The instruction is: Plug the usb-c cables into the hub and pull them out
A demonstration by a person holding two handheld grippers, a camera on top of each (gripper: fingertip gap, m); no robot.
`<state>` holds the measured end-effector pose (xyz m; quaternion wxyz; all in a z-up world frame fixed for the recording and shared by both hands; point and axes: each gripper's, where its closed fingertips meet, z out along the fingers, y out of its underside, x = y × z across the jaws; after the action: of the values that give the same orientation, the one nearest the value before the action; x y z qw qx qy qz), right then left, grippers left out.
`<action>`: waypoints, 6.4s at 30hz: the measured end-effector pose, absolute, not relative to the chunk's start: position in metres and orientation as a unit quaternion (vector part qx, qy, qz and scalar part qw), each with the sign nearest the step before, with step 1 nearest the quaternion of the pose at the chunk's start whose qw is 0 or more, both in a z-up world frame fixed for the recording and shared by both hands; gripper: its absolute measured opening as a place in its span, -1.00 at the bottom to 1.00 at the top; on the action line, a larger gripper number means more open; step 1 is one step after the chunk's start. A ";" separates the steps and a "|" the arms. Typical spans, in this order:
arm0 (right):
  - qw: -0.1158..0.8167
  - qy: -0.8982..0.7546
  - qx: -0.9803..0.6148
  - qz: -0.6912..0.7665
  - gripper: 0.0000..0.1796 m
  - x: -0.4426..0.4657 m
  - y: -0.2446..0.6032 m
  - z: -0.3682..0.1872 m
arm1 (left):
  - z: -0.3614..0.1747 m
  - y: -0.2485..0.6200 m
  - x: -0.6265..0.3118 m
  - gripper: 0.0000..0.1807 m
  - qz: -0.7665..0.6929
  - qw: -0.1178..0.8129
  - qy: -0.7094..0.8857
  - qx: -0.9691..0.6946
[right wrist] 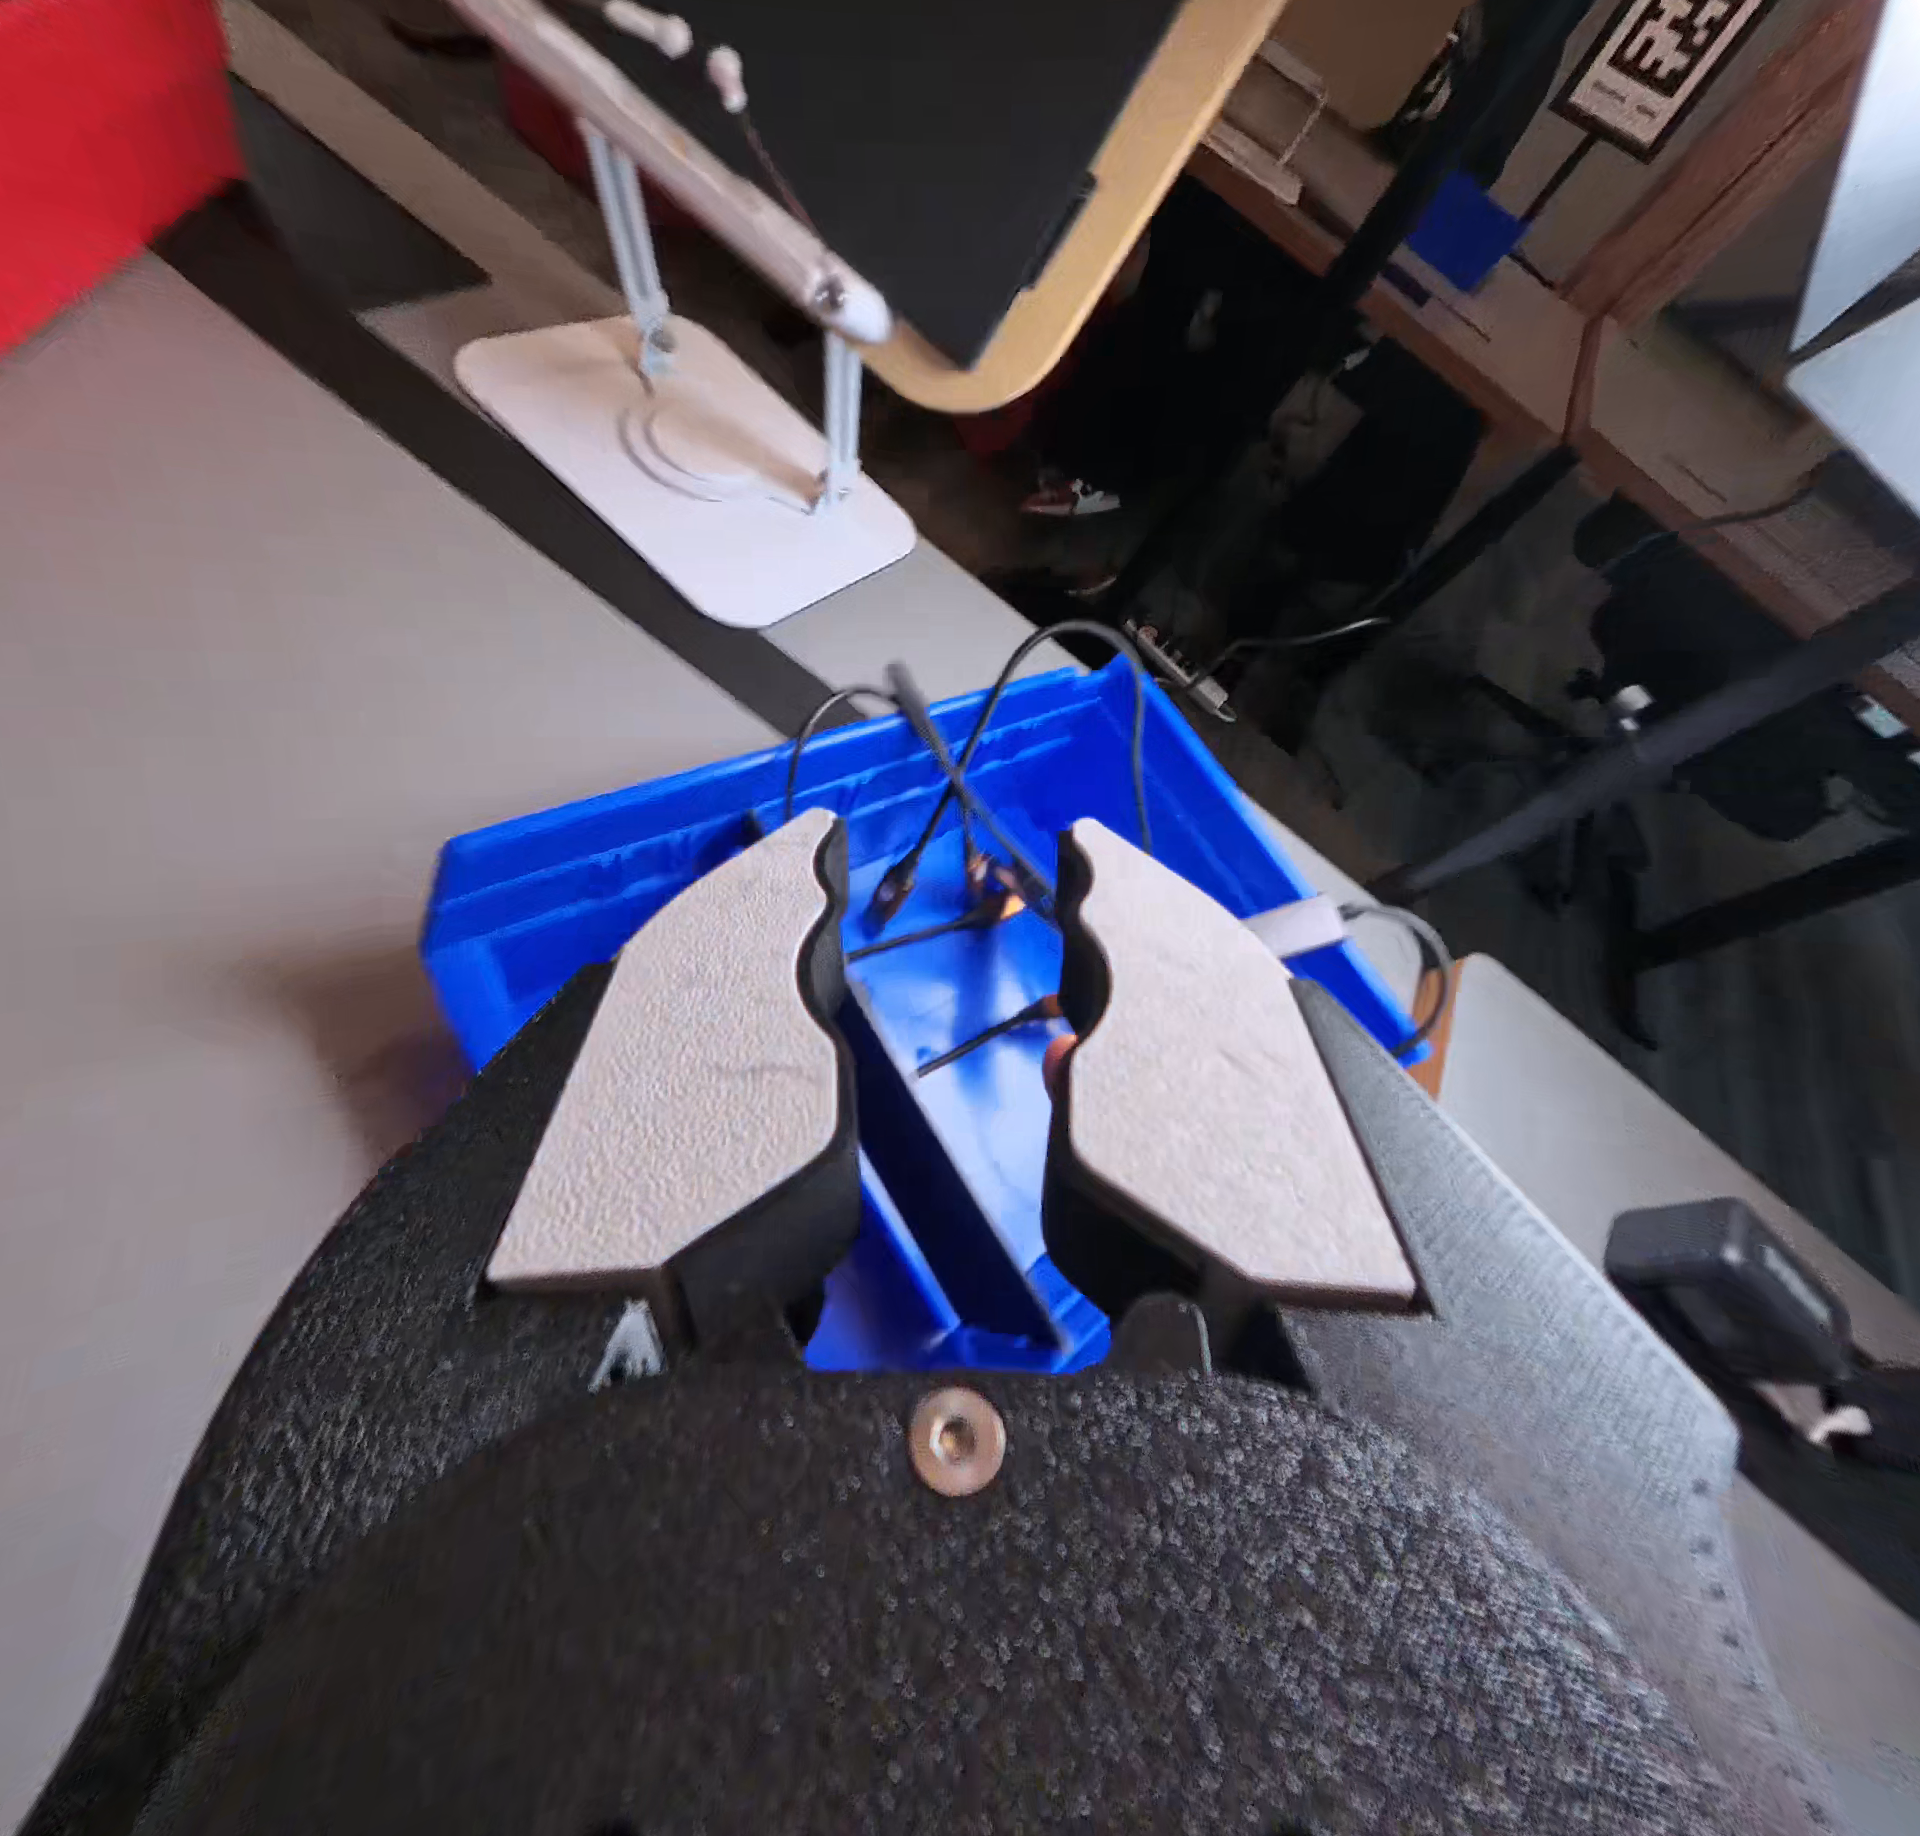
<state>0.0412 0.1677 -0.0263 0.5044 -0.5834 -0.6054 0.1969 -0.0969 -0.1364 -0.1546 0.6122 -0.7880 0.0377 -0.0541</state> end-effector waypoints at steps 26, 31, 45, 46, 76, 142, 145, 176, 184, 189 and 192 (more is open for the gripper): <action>0.289 -0.852 -0.433 -0.045 -0.68 0.044 0.089 -0.221 | -0.227 -0.173 -0.228 -0.68 0.189 0.181 0.171 -0.950; 0.293 -0.877 -0.380 -0.031 -0.68 0.058 0.035 -0.221 | -0.227 -0.145 -0.167 -0.67 0.166 0.203 0.264 -0.928; 0.481 -0.673 -0.503 0.252 -0.63 0.130 -0.065 -0.118 | -0.172 -0.090 -0.058 -0.55 0.068 0.428 0.300 -0.850; 0.503 -0.618 -0.540 0.272 -0.64 0.146 -0.049 -0.107 | -0.163 -0.096 -0.047 -0.53 0.037 0.454 0.274 -0.847; 0.599 -0.408 -0.628 0.283 -0.82 0.154 -0.011 -0.027 | -0.039 -0.091 0.000 -0.80 0.047 0.631 -0.047 -0.773; 0.310 -0.817 -0.482 0.064 -0.63 0.069 -0.059 -0.207 | -0.219 -0.256 -0.182 -0.71 0.115 0.241 0.177 -0.947; 0.316 -0.799 -0.510 0.045 -0.64 0.084 -0.029 -0.207 | -0.219 -0.255 -0.182 -0.70 0.121 0.246 0.173 -0.946; 0.495 -0.549 -0.533 0.412 -0.68 0.002 0.013 -0.120 | -0.100 -0.201 -0.279 -0.61 0.182 0.396 0.019 -0.900; 0.495 -0.586 -0.503 0.399 -0.76 0.006 -0.006 -0.132 | -0.127 -0.180 -0.376 -0.61 0.268 0.224 -0.009 -0.937; 0.487 -0.593 -0.504 0.397 -0.78 0.007 -0.009 -0.138 | -0.164 -0.173 -0.406 -0.61 0.316 0.089 0.019 -0.944; 0.485 -0.599 -0.501 0.393 -0.78 0.008 -0.011 -0.141 | -0.175 -0.171 -0.414 -0.72 0.317 0.048 0.032 -0.947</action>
<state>0.0079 -0.0108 -0.1411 0.4848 -0.5014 -0.5991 0.3933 -0.4139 -0.1707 -0.1753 0.0483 -0.9468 0.0321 0.3167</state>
